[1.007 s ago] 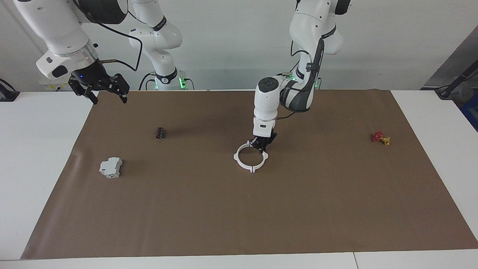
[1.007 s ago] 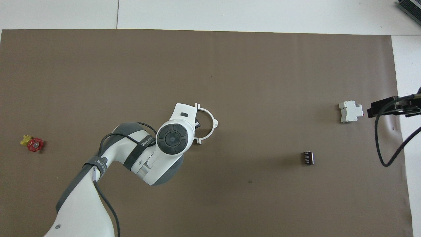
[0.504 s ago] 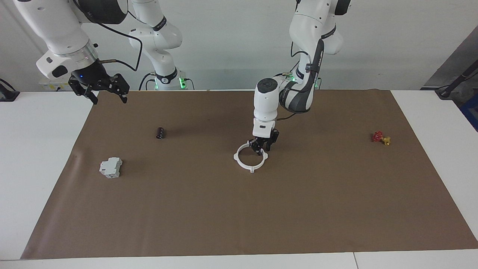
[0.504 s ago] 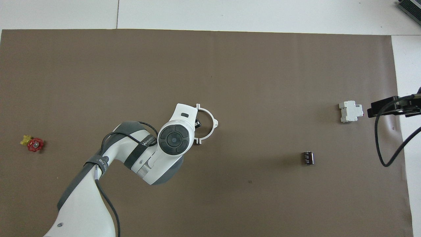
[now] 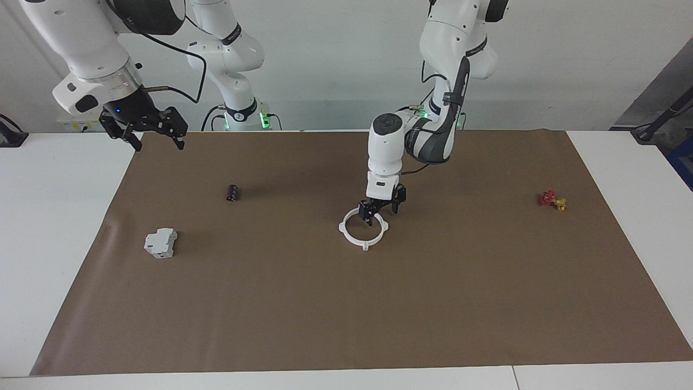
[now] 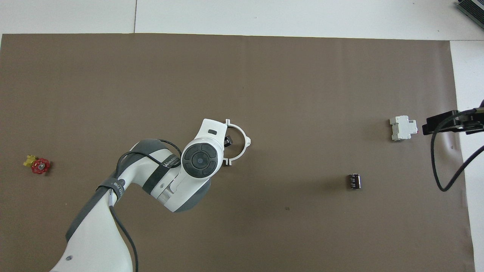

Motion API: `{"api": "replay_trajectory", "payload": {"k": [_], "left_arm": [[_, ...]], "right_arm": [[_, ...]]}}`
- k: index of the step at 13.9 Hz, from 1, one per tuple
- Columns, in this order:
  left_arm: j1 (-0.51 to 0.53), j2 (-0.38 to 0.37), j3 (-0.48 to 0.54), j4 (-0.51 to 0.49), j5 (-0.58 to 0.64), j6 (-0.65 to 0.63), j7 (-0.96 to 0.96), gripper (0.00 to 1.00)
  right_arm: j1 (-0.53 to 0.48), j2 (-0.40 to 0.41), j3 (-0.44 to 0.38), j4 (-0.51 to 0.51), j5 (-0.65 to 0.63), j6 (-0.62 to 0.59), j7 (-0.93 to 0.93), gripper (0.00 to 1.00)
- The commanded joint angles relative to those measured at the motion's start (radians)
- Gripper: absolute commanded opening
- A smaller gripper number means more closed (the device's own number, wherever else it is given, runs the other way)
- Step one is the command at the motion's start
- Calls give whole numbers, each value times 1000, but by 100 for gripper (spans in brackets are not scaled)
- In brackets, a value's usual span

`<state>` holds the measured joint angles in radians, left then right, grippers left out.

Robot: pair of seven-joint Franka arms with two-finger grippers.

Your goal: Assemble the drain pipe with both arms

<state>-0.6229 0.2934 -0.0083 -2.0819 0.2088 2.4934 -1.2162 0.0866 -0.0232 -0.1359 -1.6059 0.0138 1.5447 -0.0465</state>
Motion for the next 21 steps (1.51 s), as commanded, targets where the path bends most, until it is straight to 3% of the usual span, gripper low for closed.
{"api": "replay_trajectory", "payload": {"k": [1, 4, 9, 13, 18, 21], "left_arm": [[-20, 9, 19, 19, 26, -37, -23, 100], [-3, -25, 19, 72, 41, -147, -9, 100], [64, -210, 19, 77, 37, -368, 144, 100], [149, -305, 19, 80, 32, -484, 314, 100], [374, -485, 24, 86, -29, -663, 795, 100], [515, -513, 24, 149, -29, -773, 1038, 100]], "right_arm": [[-2, -1, 2, 0, 14, -5, 13, 100], [-2, -1, 2, 0, 14, -5, 13, 100], [-2, -1, 2, 0, 14, -5, 13, 100], [-2, -1, 2, -2, 14, -5, 14, 100], [-2, -1, 2, 0, 14, -5, 13, 100], [-2, -1, 2, 0, 14, -5, 14, 100]]}}
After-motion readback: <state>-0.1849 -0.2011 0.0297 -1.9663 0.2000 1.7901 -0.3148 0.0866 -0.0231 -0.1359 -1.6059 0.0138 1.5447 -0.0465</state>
